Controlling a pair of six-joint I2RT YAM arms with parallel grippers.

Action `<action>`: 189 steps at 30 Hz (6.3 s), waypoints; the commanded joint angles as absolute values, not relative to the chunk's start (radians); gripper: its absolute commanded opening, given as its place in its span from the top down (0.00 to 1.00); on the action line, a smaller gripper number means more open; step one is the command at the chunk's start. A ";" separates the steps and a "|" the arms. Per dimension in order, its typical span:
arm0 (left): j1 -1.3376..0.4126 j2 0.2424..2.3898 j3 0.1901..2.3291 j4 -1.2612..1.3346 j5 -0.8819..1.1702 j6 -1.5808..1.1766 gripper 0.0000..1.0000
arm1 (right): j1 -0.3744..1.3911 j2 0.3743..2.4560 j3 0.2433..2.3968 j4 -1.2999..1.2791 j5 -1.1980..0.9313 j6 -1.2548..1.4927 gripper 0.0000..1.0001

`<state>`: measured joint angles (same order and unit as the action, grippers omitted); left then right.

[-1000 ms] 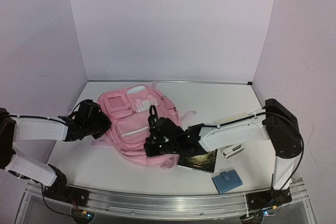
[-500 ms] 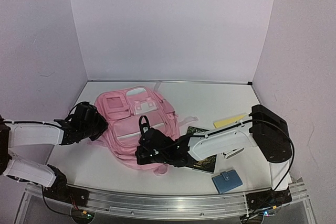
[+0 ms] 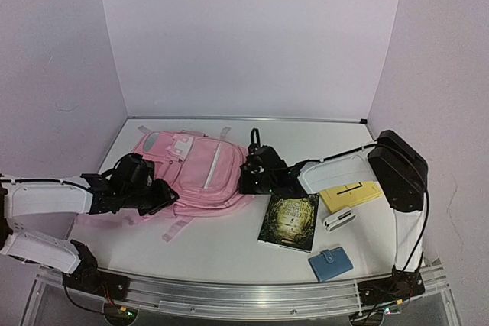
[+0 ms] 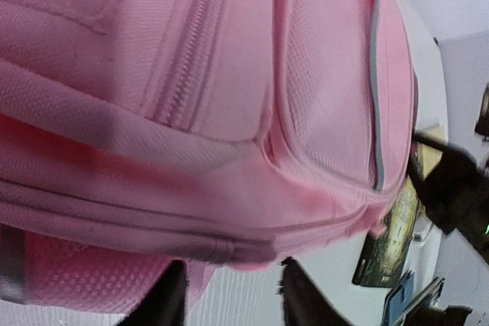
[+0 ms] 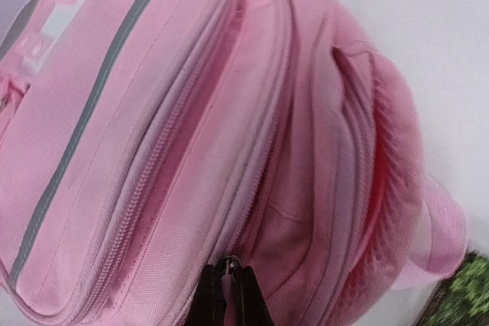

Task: Pack the student bag
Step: Unzip the student bag at the center of the board, then pick up the book from the center of the board.

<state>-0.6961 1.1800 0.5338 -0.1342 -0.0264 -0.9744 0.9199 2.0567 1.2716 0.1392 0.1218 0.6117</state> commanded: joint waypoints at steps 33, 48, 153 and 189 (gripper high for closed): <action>-0.900 1.818 1.231 -0.223 -0.257 0.031 0.29 | 0.824 2.006 1.201 0.220 0.008 0.550 1.00; -0.910 1.835 1.302 -0.212 -0.273 -0.081 1.00 | 0.826 1.871 1.109 0.262 -0.108 0.521 1.00; -0.874 2.128 1.345 0.038 0.576 -0.847 0.28 | 0.597 1.653 0.744 -0.033 -0.088 0.756 0.27; -0.874 1.889 1.153 0.457 0.498 -0.916 0.33 | 0.650 1.853 0.791 0.219 -0.411 0.890 0.42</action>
